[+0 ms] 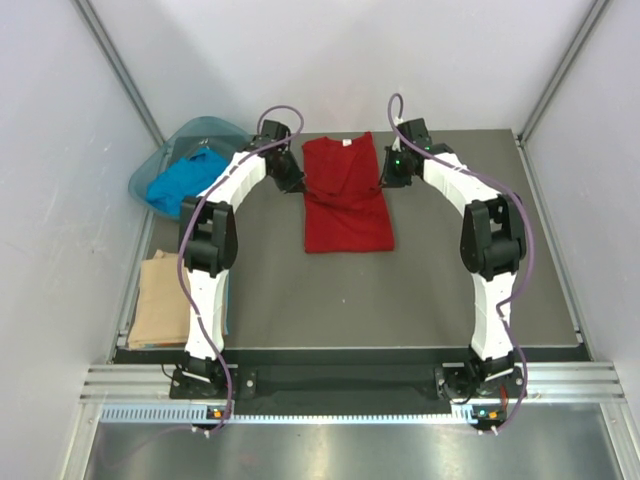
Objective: Fold and stack the t-shirts
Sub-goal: Fold the tshirt
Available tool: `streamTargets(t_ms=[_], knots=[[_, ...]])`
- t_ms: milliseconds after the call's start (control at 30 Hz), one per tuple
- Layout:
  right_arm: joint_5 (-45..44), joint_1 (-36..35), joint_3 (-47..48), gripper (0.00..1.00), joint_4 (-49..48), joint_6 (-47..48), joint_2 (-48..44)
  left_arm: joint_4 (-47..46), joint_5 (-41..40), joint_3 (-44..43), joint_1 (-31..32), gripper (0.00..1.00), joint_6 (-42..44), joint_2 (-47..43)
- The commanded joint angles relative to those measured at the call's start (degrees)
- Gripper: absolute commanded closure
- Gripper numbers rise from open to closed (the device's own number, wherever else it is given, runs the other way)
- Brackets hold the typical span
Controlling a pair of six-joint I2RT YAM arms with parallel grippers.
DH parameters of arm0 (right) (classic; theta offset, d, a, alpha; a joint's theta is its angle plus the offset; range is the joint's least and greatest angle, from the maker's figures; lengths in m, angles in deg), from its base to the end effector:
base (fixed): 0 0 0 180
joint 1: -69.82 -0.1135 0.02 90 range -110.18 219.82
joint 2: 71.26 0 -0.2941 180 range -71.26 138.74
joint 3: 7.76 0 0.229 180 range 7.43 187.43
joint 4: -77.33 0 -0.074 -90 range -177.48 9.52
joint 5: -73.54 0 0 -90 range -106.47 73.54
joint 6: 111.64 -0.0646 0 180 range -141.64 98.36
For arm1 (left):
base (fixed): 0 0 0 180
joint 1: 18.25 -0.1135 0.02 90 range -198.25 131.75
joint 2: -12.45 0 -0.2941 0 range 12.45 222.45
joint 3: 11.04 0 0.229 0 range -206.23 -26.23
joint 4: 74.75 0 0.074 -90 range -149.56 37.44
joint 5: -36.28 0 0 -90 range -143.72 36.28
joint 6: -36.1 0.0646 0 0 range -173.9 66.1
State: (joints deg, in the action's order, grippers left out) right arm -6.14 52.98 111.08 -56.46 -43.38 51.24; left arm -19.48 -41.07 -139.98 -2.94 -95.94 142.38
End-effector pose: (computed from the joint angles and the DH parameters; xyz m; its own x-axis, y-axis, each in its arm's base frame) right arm 0.4706 0.1545 0.2418 -0.8262 0.1306 -0.5479 -0.0963 0.9256 0.3660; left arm 0.4919 -0.1493 0.2211 -0.8468 -0.4456 -0.2906 -0.2586 0.8221 -0.5072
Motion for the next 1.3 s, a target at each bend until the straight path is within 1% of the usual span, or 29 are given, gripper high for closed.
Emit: streamTargets(t_ms=[0,167,300,400,433,500,533,567,600,633,667,700,733,767,833,867,900,933,967,1000,1067,1133,1267], knots=[[0.7,1.1,4.1,1.0,-0.9,0.8,1.4,0.0,-0.3,-3.7,-1.0,1.0,0.0,1.4],[1.0,1.3,6.2,1.0,-0.9,0.9,2.8,-0.6,1.6,-5.0,-1.2,1.0,-0.2,3.4],[0.9,1.6,7.1,1.0,-1.2,0.4,4.2,-0.7,1.1,-5.7,-1.4,1.0,-0.3,4.3],[1.2,2.0,8.4,1.0,-1.5,0.3,5.6,-1.3,2.3,-6.4,-1.8,0.92,-0.2,5.2],[1.4,2.1,8.8,0.95,-2.0,0.2,5.8,-1.7,2.6,-6.4,-1.8,0.86,0.6,4.9],[2.1,2.3,10.1,0.88,-2.4,0.6,6.7,-3.0,2.7,-6.1,-1.9,0.79,2.5,3.8],[2.4,2.7,10.9,0.82,-2.4,0.7,6.8,-3.2,2.3,-6.0,-2.0,0.77,4.5,2.1],[2.6,3.0,11.0,0.78,-1.9,0.8,6.5,-3.3,0.7,-5.7,-2.2,0.7,5.5,1.0],[2.6,3.3,10.7,0.7,-2.0,1.2,5.2,-3.2,-0.5,-4.7,-2.4,0.68,6.2,-1.3],[2.5,3.5,9.1,0.67,-2.1,1.4,4.2,-3.3,-1.8,-3.8,-2.8,0.66,7.1,-2.8],[2.4,3.7,7.7,0.64,-2.7,1.8,2.9,-3.8,-3.8,-2.3,-2.8,0.63,7.4,-4.5],[2.6,3.7,4.5,0.58,-3.1,2.3,0.2,-5.8,-3.9,1.9,-2.8,0.6,7.7,-8.2],[3.3,3.6,2.9,0.57,-3.1,2.7,-1.0,-7.2,-3.2,4.9,-2.7,0.59,7.4,-10.1],[4.1,3.7,1.1,0.56,-2.8,3.5,-2.4,-9.2,-2.2,11.7,-2.7,0.58,7.2,-12.1],[6.9,3.7,-5.8,0.54,-3.2,4.5,-6.9,-14.5,1.5,18.9,-2.2,0.56,6.4,-17.6],[7.9,3.7,-8.4,0.54,-4.3,5.6,-8.6,-16.4,3.0,25.9,-2.0,0.56,6.1,-19.2],[8.9,3.6,-10.8,0.53,-4.6,6.1,-11.5,-18.2,5.6,29.3,-1.8,0.55,5.7,-22.3],[9.4,3.7,-15.4,0.53,-4.9,6.6,-12.9,-22.4,6.9,32.5,-1.2,0.55,5.4,-23.7],[10.8,3.7,-17.4,0.53,-5.5,7.8,-14.1,-24.0,8.2,37.9,-0.9,0.55,5.4,-25.1],[11.9,3.7,-21.0,0.53,-6.0,8.5,-16.1,-25.4,9.5,40.0,-0.5,0.54,5.3,-26.9],[13.5,3.7,-23.3,0.54,-6.6,9.9,-17.0,-28.4,11.0,44.5,0.2,0.54,5.2,-28.0],[14.3,3.7,-25.5,0.55,-6.4,10.6,-16.9,-31.0,12.9,46.6,0.6,0.54,5.0,-28.4],[16.2,4.0,-29.1,0.55,-7.6,12.2,-16.2,-32.2,12.3,49.6,0.8,0.54,5.7,-27.7]])
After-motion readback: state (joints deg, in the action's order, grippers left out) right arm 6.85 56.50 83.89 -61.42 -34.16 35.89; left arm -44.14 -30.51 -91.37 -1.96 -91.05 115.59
